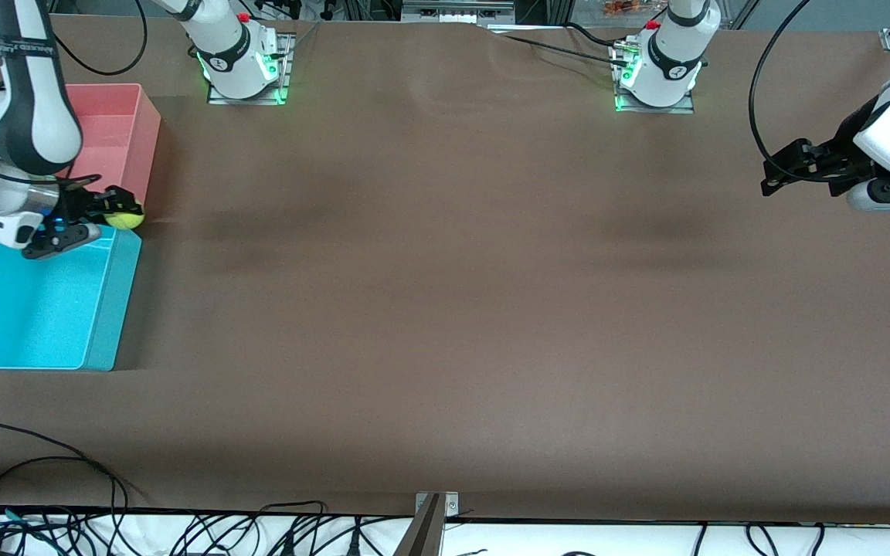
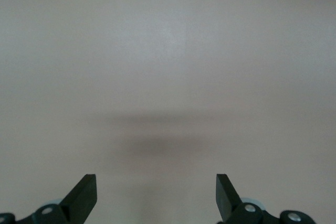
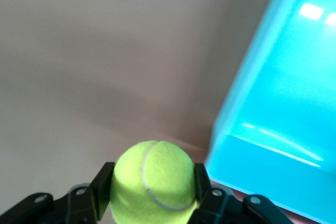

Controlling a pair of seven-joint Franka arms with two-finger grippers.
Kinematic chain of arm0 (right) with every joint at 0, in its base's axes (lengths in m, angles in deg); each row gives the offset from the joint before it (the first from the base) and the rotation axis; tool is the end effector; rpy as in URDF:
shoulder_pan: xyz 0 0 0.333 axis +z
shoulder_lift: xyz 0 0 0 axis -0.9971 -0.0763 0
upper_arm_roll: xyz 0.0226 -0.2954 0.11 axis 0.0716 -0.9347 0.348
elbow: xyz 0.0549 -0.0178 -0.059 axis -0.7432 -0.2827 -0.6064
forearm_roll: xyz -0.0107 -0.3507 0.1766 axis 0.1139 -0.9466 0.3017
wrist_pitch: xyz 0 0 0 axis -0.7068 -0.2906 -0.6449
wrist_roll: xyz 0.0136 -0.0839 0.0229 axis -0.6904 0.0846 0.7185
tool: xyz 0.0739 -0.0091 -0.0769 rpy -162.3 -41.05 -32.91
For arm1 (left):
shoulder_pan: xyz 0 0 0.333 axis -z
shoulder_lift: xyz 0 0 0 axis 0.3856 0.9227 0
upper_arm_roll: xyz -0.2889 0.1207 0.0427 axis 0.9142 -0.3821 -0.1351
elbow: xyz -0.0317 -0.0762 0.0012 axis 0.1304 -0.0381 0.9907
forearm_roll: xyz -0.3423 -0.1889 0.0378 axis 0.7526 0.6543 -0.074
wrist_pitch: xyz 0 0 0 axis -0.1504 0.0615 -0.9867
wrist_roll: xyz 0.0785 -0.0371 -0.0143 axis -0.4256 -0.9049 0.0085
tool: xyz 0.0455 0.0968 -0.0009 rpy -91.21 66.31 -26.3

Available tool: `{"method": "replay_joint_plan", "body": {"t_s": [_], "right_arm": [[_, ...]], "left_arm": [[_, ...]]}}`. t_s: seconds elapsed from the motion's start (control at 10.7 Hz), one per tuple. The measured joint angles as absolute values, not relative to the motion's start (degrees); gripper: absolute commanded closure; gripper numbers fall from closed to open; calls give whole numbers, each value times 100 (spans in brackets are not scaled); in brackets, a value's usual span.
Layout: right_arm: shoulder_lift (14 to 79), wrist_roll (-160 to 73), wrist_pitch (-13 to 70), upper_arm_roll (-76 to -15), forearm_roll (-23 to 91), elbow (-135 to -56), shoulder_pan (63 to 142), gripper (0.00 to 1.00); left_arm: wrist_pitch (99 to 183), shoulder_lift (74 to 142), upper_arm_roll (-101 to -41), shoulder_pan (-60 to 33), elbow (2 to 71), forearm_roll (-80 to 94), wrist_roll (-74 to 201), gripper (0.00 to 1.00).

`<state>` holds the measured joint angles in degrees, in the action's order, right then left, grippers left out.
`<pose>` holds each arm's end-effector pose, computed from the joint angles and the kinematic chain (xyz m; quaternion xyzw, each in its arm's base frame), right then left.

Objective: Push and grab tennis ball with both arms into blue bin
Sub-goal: 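Lower the ball into the blue bin and open the right gripper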

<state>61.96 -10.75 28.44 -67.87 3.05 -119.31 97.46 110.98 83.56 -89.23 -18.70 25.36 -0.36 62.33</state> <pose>0.5081 -0.1348 0.3288 -0.9786 -0.1614 0.1064 0.0698 0.5544 -0.0405 0.6176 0.9995 0.0125 -0.0285 0.0101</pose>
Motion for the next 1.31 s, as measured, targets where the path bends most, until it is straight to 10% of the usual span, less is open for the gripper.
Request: {"method": "replay_joint_plan", "body": {"t_s": [1.31], "right_arm": [[4011, 2174, 3876, -6790, 1373, -10351, 8607, 100]], "left_arm": [[11172, 8356, -8890, -1814, 2556, -35, 6230, 0]]}}
